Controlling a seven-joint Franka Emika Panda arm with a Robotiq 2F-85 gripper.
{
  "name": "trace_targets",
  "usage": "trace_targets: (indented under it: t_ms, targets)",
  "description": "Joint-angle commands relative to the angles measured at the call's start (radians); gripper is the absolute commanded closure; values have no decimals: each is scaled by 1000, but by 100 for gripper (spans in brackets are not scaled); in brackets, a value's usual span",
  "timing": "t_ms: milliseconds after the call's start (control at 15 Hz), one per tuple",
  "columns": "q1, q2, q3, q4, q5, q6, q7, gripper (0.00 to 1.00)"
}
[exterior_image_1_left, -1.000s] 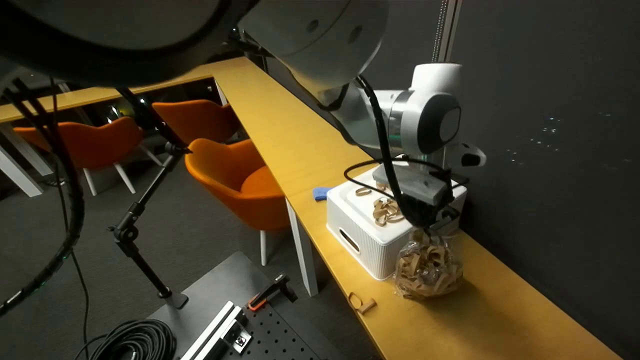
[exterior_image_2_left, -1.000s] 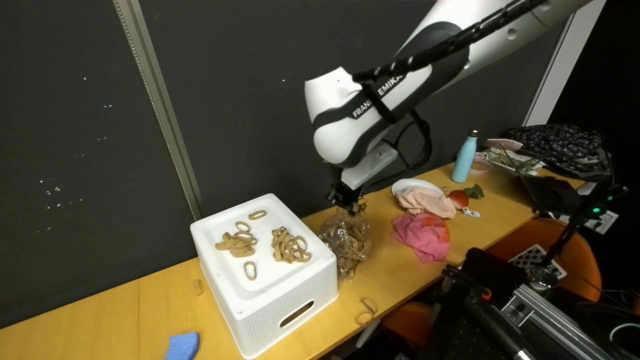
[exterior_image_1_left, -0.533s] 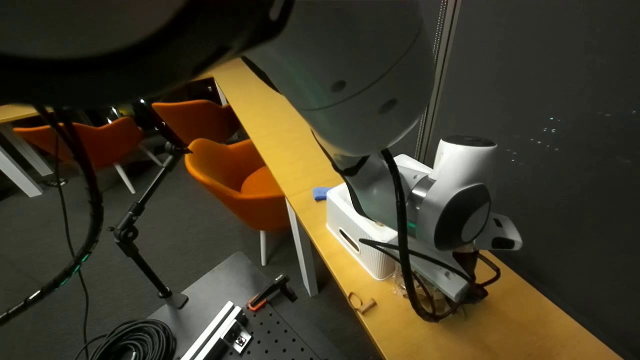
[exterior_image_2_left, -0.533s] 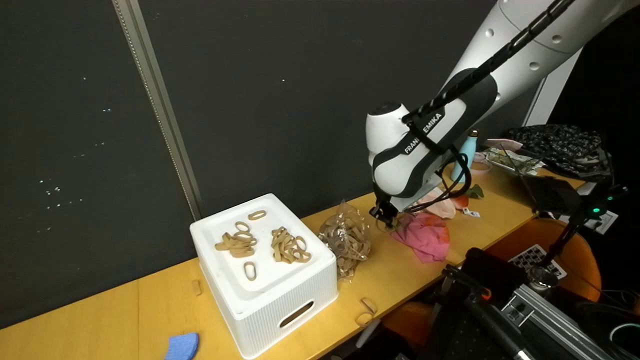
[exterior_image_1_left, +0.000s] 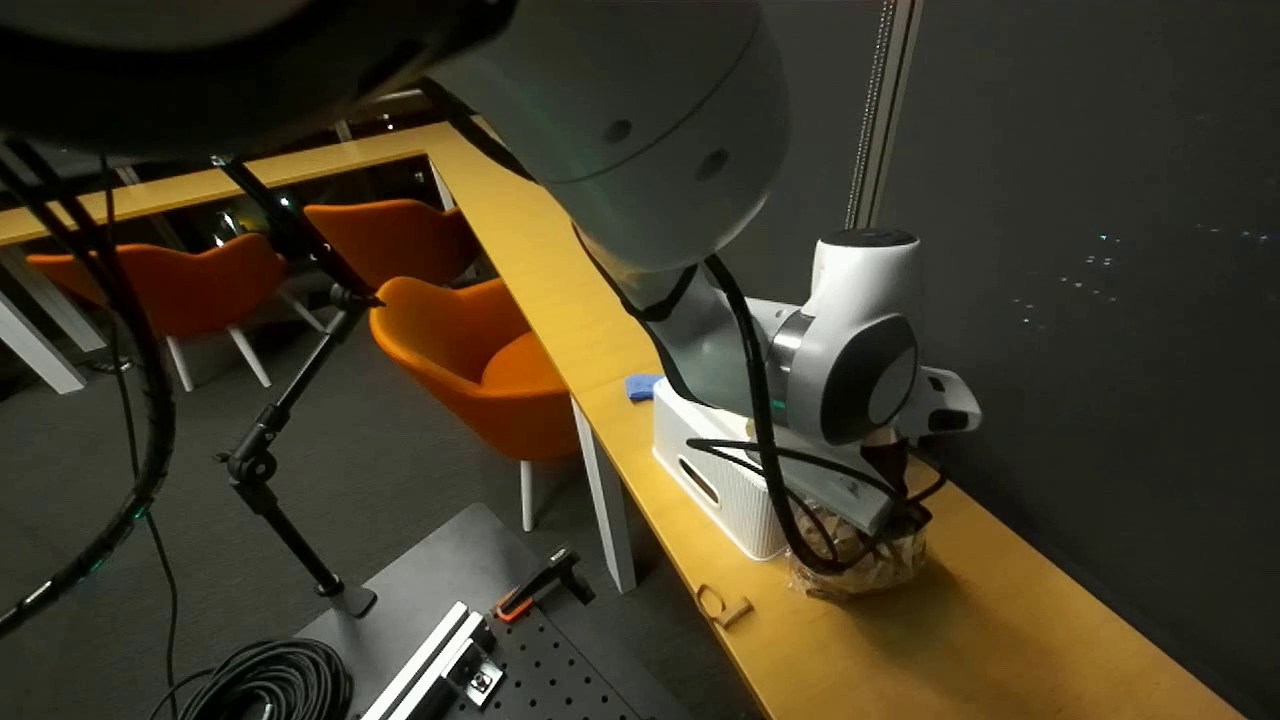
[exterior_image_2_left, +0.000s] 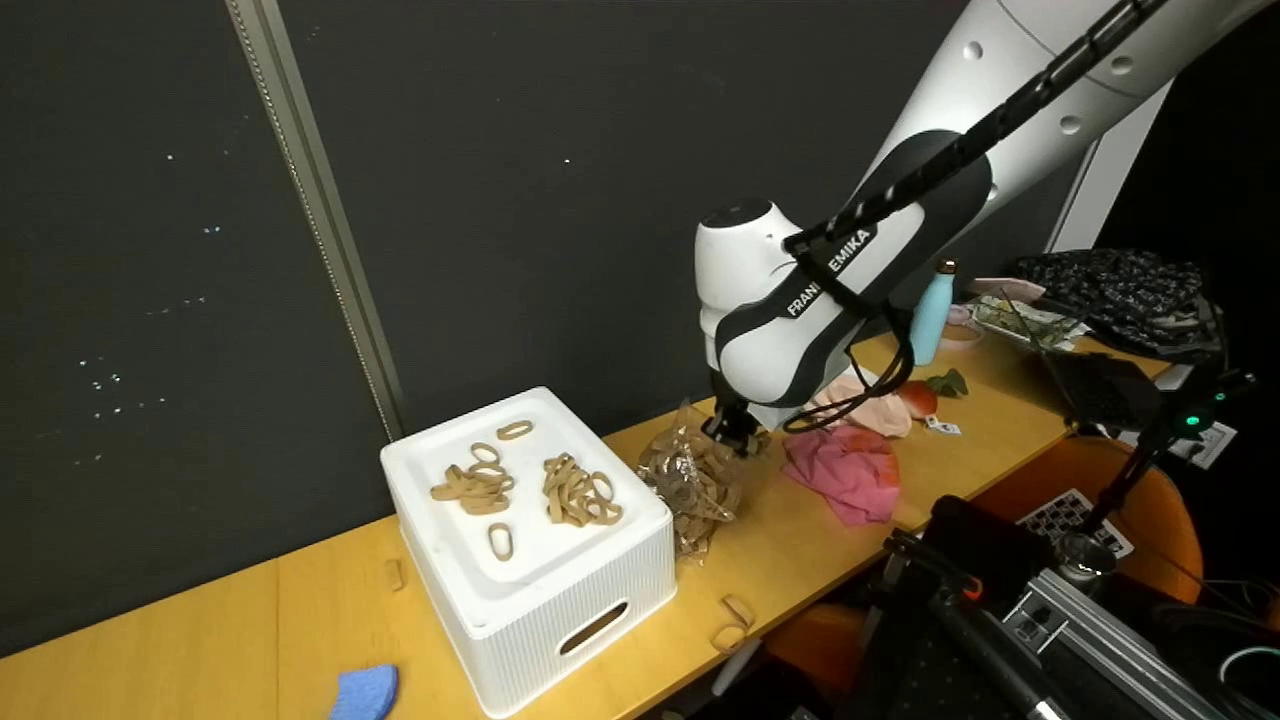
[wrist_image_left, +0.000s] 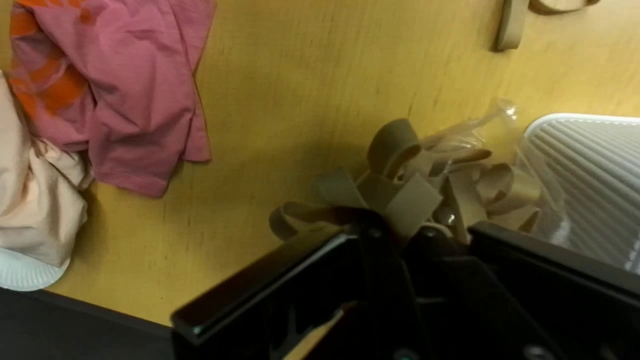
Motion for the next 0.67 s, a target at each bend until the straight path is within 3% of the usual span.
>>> trace_targets:
  t_ms: [0, 600]
  targets:
    - [7, 6, 4, 21, -26, 36, -3, 98]
    - [-21, 156, 58, 209, 11, 65, -103, 98]
